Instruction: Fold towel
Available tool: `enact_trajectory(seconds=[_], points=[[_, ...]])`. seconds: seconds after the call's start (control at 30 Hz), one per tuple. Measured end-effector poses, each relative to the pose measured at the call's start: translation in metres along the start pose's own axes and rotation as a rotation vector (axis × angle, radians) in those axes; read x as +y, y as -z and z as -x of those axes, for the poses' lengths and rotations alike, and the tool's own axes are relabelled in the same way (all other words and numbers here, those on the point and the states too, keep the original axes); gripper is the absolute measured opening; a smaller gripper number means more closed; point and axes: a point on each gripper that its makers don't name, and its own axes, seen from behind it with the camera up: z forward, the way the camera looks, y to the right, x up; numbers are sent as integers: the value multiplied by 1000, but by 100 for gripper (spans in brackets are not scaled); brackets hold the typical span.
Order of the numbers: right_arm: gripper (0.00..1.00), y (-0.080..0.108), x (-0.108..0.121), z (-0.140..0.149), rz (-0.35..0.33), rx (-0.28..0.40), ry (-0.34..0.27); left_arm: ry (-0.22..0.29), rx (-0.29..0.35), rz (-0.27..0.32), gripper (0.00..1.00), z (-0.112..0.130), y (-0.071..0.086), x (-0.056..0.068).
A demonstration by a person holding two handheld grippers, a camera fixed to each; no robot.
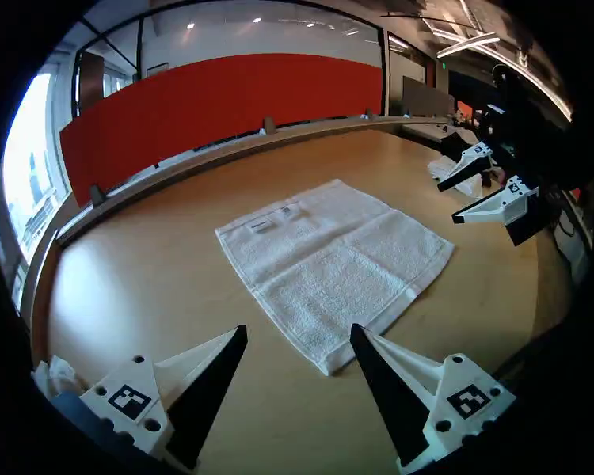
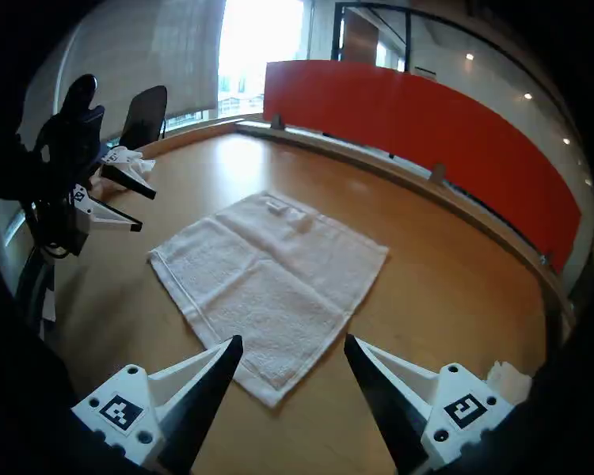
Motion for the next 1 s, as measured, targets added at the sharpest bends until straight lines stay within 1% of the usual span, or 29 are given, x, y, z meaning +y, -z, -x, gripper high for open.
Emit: enact_trajectory(seconds=[0.4, 0.6, 0.8, 1.0], points=[[100, -10, -6, 28, -20, -60, 4, -4, -65, 41, 97, 23, -17, 10], [100, -13, -6, 43, -31, -94, -4, -9, -91, 61, 97, 29, -23, 17], [100, -14, -7, 56, -46, -126, 3, -16, -136, 75, 97, 41, -28, 22], [99, -14, -8, 62, -61, -141, 2, -14, -169, 85, 97, 48, -32, 26]])
